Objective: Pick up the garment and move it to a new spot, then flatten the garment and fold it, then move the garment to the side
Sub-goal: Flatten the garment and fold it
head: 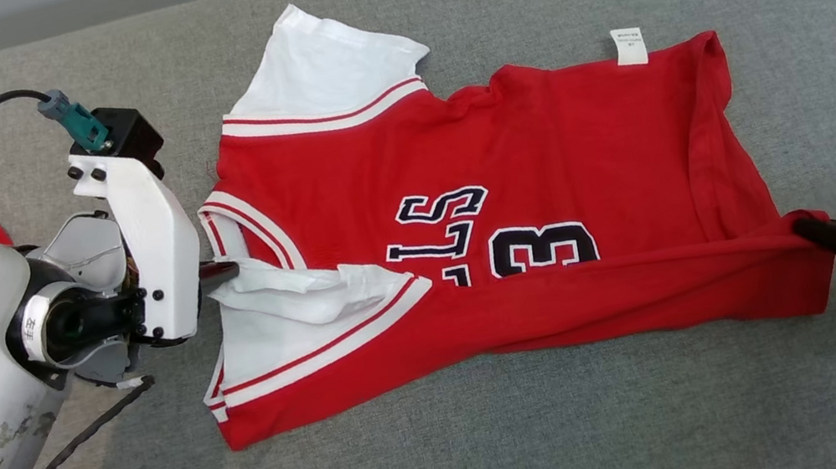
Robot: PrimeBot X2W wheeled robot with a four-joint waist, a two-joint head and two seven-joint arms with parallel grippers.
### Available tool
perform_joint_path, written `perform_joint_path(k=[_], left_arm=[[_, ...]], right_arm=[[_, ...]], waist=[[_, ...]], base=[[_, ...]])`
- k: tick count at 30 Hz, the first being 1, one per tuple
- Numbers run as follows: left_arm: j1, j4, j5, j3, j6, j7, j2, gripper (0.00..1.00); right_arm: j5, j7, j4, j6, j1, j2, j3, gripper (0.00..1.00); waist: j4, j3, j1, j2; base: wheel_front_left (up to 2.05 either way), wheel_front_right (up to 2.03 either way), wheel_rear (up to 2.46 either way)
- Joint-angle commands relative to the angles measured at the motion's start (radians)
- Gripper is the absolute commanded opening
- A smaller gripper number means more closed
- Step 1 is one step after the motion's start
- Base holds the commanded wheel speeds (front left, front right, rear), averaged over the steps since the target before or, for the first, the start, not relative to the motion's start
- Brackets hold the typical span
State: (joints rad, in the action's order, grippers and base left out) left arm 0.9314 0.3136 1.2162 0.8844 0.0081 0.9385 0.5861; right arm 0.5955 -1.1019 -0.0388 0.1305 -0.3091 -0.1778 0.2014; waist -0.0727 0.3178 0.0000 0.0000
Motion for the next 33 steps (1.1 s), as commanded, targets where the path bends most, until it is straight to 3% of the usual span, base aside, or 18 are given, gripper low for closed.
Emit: perform_joint_path(k=[1, 9, 14, 17, 25, 28, 29, 30, 33], left_arm=[[0.014, 0.013, -0.01, 0.0, -0.011, -0.008, -0.003, 1.0], [-0.021, 0.078, -0.061, -0.017, -0.064, -0.174, -0.019, 1.0], [-0.087, 0.043, -0.11, -0.049, -0.052, -0.361, -0.007, 1.0], [-0.149, -0.009, -0.163, -0.069, -0.007, -0.508, 0.003, 1.0], [-0.395, -0.189, -0.27, -0.127, 0.196, -0.87, 0.012, 1.0], [-0.487, -0.241, -0.28, -0.143, 0.258, -0.951, 0.013, 1.0], [-0.487, -0.241, -0.28, -0.143, 0.258, -0.951, 0.013, 1.0], [-0.549, -0.258, -0.272, -0.148, 0.292, -0.983, 0.006, 1.0], [-0.61, -0.259, -0.263, -0.131, 0.315, -0.989, -0.003, 1.0]], right_arm=[[-0.008, 0.012, 0.008, 0.001, -0.01, -0.006, -0.001, 1.0], [0.02, 0.168, 0.001, 0.001, 0.017, -0.001, 0.0, 1.0], [0.029, 0.355, -0.051, 0.001, 0.075, 0.0, 0.01, 1.0], [0.009, 0.488, -0.086, 0.001, 0.125, 0.001, 0.02, 1.0], [-0.046, 0.794, -0.117, 0.001, 0.285, 0.033, 0.004, 1.0], [-0.067, 0.879, -0.101, 0.001, 0.329, 0.045, 0.003, 1.0], [-0.067, 0.879, -0.101, 0.001, 0.329, 0.045, 0.003, 1.0], [-0.079, 0.912, -0.08, 0.001, 0.356, 0.052, -0.008, 1.0], [-0.087, 0.918, -0.033, 0.001, 0.373, 0.048, -0.03, 1.0]], waist=[[0.002, -0.008, 0.0, 0.0], [0.008, -0.089, 0.0, 0.0], [0.018, -0.148, 0.0, 0.0], [0.023, -0.176, 0.0, 0.0], [0.036, -0.211, 0.0, 0.0], [0.039, -0.21, 0.0, 0.0], [0.039, -0.21, 0.0, 0.0], [0.039, -0.208, 0.0, 0.0], [0.04, -0.197, 0.0, 0.0]], base=[[0.0, 0.0, 0.0], [0.0, 0.0, 0.0], [0.0, 0.0, 0.0], [0.0, 0.0, 0.0], [0.0, 0.0, 0.0], [0.0, 0.0, 0.0], [0.0, 0.0, 0.0], [0.0, 0.0, 0.0], [0.0, 0.0, 0.0]])
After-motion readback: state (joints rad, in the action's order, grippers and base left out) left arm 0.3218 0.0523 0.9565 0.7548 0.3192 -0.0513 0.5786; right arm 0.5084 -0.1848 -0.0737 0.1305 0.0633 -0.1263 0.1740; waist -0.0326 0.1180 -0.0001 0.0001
